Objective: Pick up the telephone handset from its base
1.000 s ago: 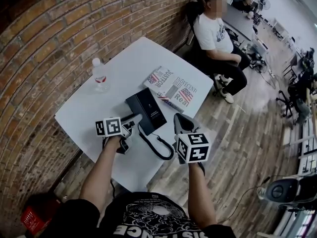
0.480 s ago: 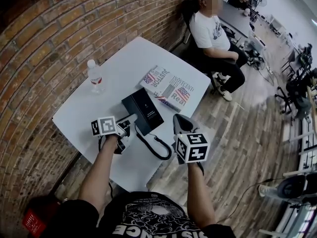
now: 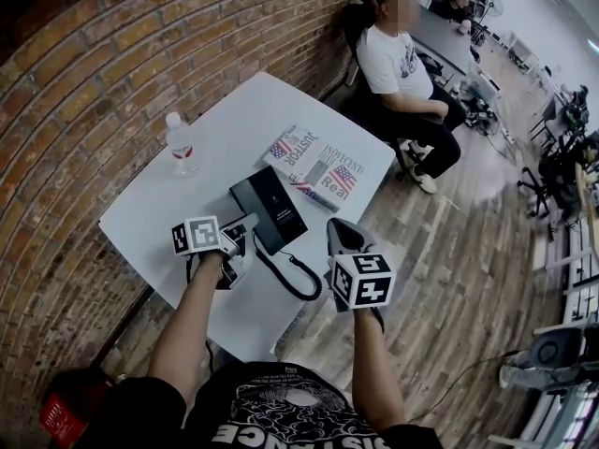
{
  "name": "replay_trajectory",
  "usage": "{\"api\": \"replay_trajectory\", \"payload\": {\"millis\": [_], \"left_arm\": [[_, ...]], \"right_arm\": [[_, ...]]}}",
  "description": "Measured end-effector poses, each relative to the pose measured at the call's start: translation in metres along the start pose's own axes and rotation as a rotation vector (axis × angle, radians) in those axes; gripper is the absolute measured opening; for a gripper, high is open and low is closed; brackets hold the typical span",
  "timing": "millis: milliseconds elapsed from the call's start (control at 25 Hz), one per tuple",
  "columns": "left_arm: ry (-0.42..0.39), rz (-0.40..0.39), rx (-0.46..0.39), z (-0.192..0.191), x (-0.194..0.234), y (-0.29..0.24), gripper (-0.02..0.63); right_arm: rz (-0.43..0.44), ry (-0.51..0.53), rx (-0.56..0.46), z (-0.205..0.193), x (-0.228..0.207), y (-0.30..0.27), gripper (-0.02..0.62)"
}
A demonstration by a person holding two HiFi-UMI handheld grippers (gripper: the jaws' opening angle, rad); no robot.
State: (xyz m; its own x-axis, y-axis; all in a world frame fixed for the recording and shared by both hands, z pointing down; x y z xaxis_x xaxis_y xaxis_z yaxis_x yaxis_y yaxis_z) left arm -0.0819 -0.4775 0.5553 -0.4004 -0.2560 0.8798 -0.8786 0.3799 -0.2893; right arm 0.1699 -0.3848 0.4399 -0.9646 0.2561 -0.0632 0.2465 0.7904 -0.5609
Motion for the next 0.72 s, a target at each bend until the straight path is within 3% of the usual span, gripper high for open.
{"api": "replay_trajectory", "payload": {"millis": [720], "left_arm": [[-0.105,-0.031,-0.062,-0.026,-0.064,0.024,0.072]], "right_arm": [[0.016,-0.005,-0.074,-0.012,-0.006,0.059,0.000]]}}
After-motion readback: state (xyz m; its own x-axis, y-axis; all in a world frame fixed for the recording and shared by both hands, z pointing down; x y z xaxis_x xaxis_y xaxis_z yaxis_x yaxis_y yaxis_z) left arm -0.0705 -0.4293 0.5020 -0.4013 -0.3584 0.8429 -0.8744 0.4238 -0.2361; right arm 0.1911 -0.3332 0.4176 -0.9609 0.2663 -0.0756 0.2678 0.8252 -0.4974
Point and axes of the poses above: the fingertips, and each gripper's own axes: y backward along the fingers, x to its left, z out of its top, the point moved 9 cm from there along y, backward along the fingers, and after that the axes turned 7 degrees about x, right-handed, at the moved point
